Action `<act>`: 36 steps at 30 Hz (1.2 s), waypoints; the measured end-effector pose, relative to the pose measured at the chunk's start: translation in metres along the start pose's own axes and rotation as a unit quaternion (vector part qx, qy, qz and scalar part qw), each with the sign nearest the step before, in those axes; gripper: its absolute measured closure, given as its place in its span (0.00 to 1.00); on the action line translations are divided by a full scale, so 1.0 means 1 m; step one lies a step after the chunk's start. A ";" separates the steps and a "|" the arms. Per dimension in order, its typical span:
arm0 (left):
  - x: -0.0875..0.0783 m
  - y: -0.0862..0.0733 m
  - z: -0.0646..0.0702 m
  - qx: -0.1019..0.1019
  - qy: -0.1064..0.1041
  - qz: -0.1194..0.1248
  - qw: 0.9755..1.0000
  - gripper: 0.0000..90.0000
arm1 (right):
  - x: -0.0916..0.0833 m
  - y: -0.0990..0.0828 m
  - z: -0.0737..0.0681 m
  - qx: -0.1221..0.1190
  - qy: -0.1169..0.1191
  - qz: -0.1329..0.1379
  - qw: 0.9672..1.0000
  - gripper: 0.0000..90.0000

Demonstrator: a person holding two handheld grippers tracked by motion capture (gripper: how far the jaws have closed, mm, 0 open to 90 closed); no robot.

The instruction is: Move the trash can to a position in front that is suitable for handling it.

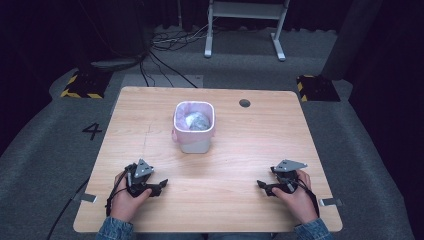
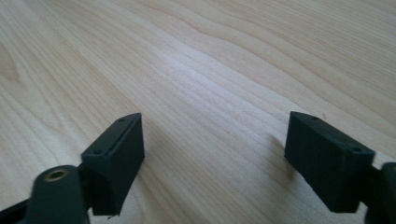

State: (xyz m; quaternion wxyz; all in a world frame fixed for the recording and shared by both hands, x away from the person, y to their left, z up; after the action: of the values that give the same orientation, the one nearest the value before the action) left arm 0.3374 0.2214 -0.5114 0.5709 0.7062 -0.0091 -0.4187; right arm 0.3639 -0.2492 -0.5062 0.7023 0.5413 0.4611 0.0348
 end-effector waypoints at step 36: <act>-0.057 0.005 0.001 -0.022 0.008 0.054 0.998 0.28 | 0.027 0.190 -0.056 -0.105 0.111 0.098 0.983 0.41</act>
State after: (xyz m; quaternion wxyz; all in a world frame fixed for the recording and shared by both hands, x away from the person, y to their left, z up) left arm 0.3023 0.2473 -0.4741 0.6086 0.6950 -0.0334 -0.3813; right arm 0.4267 -0.1157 -0.3718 0.6930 0.4996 0.4748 0.2113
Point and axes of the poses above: each handheld gripper's, and its own axes: x roughly forward along the jaws, y roughly out of its top, z roughly to its right, the point moved 1 cm from there along x, roughly forward along the jaws, and after that the axes turned 8 degrees about z, right-handed, at the moved point
